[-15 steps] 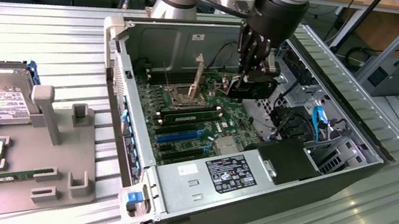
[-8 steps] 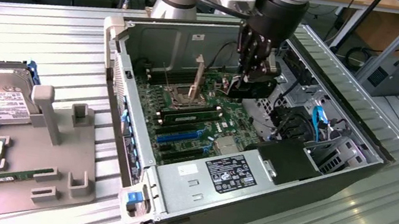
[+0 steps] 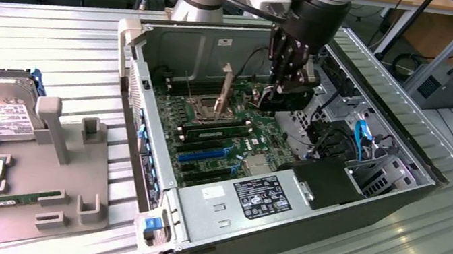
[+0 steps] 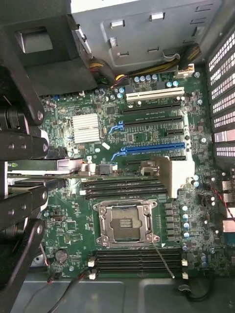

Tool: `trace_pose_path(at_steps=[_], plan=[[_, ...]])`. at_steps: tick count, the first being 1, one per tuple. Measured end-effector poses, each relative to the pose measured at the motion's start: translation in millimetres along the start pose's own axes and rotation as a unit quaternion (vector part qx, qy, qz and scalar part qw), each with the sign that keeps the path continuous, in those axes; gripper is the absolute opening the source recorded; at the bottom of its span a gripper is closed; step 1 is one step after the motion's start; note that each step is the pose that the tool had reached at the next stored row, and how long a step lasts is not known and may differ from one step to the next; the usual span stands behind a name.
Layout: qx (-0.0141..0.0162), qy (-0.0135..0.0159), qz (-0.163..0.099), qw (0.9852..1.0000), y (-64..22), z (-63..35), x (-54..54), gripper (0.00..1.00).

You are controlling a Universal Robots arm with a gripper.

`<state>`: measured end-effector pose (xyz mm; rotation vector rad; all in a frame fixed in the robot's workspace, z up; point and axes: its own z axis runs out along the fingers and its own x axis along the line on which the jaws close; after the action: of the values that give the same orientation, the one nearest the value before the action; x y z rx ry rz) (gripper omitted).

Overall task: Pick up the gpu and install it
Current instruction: 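Insert the gpu into the slot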

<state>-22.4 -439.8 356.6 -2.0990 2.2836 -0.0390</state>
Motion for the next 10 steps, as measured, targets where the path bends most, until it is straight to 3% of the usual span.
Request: trace_pose_path(at_steps=[10], plan=[[-0.0003,-0.0011,-0.025,0.9997,0.0,0.0,0.0,0.26]])
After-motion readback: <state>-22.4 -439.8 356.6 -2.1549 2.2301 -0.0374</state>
